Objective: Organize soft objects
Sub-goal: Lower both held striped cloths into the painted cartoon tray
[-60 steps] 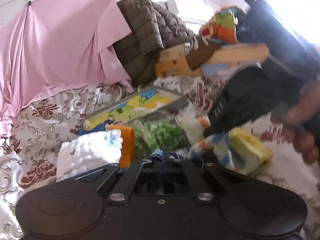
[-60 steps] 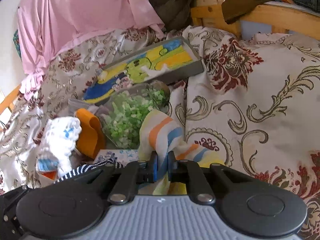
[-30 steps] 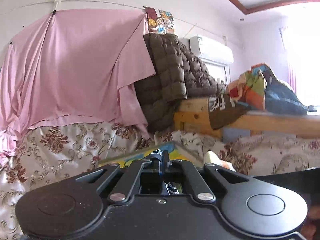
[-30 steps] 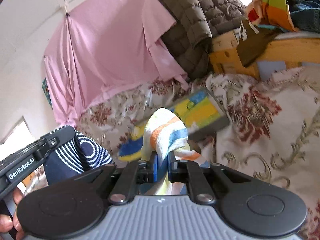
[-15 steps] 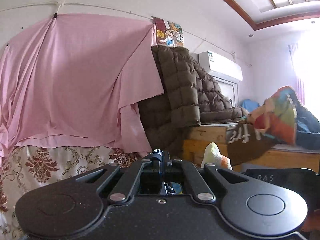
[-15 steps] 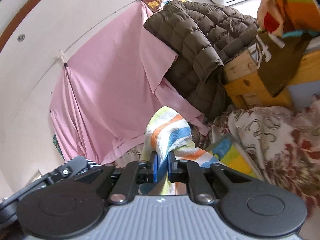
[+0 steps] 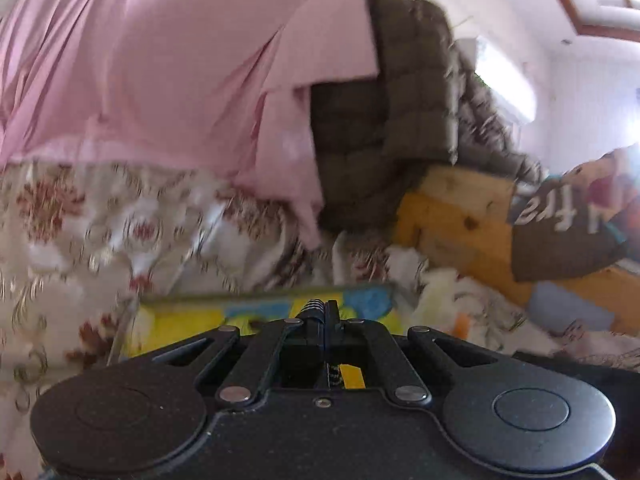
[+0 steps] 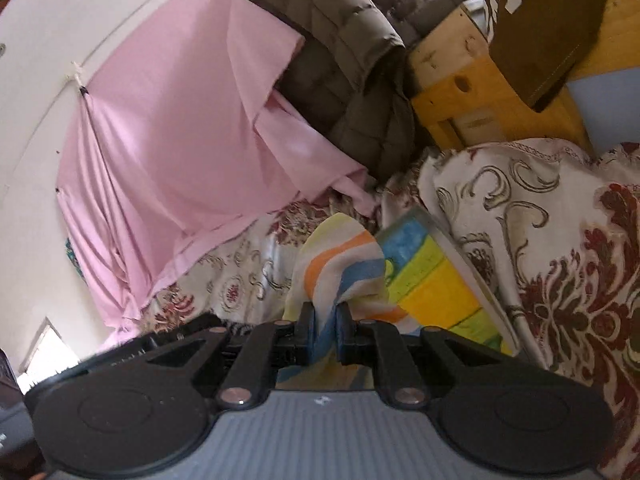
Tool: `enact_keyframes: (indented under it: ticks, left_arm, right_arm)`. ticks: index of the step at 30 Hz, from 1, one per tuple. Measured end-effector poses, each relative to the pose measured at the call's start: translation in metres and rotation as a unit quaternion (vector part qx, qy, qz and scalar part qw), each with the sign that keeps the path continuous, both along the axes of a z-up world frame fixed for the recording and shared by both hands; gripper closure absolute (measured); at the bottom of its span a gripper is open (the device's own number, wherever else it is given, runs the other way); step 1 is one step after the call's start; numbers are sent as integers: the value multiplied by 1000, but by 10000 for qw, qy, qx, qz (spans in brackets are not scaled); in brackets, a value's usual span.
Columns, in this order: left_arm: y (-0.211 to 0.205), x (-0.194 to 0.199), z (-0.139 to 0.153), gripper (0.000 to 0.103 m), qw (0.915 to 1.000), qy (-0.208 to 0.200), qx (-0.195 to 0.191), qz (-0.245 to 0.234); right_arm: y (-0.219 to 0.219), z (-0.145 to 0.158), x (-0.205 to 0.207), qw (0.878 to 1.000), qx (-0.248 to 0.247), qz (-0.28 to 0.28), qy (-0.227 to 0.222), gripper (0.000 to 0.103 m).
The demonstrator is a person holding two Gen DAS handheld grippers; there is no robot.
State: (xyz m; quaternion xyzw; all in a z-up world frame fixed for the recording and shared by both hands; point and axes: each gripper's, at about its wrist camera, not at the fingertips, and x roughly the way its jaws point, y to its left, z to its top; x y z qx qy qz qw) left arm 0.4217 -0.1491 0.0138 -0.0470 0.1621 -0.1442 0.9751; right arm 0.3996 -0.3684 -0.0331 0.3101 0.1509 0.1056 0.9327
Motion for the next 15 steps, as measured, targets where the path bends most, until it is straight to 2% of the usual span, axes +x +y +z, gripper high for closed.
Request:
enact_keyframes:
  ticks: [3, 7, 15]
  left_arm:
    - [5, 5, -10, 102, 9995, 324, 21, 48]
    - [9, 6, -18, 99, 9980, 633, 44, 62]
    - [15, 12, -30, 91, 9934, 1144, 44, 65]
  right_arm:
    - [2, -2, 3, 9997, -114, 42, 196, 90]
    - [14, -4, 4, 9973, -549, 101, 480, 87]
    - [30, -5, 4, 9920, -1038, 148, 707, 81]
